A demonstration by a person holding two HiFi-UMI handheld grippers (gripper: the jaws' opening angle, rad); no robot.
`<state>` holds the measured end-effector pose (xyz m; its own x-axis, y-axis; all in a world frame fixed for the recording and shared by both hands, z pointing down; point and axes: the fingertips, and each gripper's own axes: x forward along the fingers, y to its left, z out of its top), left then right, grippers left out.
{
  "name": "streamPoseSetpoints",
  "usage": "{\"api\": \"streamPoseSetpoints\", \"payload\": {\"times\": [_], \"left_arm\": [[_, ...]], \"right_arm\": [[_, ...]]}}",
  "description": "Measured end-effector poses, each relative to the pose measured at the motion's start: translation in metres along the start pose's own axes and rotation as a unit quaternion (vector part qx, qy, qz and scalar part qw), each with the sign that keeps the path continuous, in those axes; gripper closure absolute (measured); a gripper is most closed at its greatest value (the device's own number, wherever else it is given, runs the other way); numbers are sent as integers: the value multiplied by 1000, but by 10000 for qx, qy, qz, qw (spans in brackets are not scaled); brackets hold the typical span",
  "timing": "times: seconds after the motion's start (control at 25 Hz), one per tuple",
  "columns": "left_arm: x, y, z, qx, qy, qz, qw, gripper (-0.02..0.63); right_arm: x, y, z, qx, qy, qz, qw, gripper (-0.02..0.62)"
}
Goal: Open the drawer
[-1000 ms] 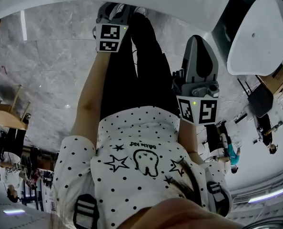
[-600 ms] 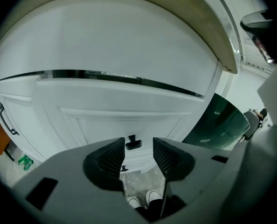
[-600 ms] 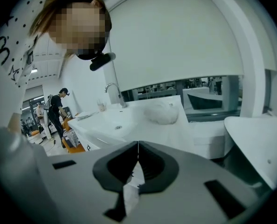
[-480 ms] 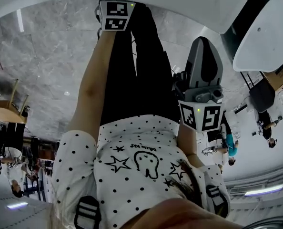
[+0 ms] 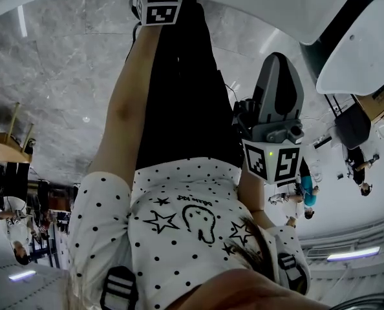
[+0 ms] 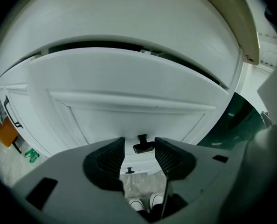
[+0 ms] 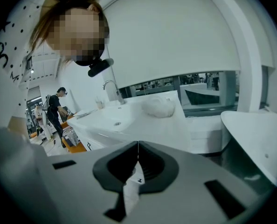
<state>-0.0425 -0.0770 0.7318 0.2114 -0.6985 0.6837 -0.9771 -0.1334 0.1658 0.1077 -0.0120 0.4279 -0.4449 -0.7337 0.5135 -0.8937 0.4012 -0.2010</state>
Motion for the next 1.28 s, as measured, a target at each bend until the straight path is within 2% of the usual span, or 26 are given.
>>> {"api": "streamPoseSetpoints", "payload": {"times": [0.24, 0.32, 1.28], "left_arm": [[1, -1, 0, 41, 80, -6, 10000, 408], [1, -4, 2, 82, 39, -26, 10000, 465], [-15, -5, -13, -17, -24, -82, 10000, 466]], "right_arm": [[-2, 1, -1, 28, 18, 10, 10000, 581], [-2, 2, -1, 33, 27, 9, 10000, 581], [10, 12, -12, 23, 149, 142, 9998, 581]]}}
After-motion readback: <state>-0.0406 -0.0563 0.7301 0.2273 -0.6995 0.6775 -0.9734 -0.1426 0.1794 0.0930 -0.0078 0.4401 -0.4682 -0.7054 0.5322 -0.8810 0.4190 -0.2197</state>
